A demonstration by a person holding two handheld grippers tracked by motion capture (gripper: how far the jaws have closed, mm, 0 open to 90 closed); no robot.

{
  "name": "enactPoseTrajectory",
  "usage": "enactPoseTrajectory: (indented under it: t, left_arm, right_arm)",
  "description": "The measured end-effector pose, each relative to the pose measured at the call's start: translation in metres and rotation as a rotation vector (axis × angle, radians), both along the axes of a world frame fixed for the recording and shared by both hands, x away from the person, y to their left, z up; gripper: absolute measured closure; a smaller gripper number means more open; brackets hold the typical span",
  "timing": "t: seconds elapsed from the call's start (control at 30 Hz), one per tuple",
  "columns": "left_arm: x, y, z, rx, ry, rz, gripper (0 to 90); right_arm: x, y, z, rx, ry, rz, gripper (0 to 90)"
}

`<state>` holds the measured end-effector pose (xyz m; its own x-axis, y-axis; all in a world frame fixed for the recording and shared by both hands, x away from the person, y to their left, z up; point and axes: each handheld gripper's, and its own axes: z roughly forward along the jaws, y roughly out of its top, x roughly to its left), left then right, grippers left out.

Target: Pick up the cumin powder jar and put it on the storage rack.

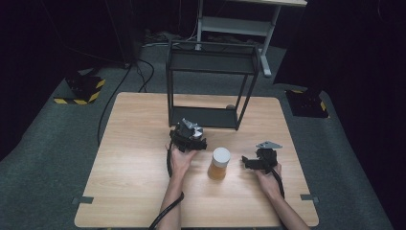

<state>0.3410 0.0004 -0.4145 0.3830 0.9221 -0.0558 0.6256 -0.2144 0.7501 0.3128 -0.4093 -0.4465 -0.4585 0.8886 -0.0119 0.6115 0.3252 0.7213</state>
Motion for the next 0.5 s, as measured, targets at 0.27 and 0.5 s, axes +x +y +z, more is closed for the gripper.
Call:
enactPoseTrajectory:
  t: [0.27,0.5]
  left_arm:
    - [0.005,-0.005,-0.003,0.01,-0.001,0.005,6.2]
    - [0.011,-0.011,-0.001,0.038,0.006,-0.009,14.2]
  right_arm:
    - [0.0,0.0,0.0,0.001,0.001,0.004,7.6]
    - [0.0,0.0,0.0,0.001,0.001,0.006,7.6]
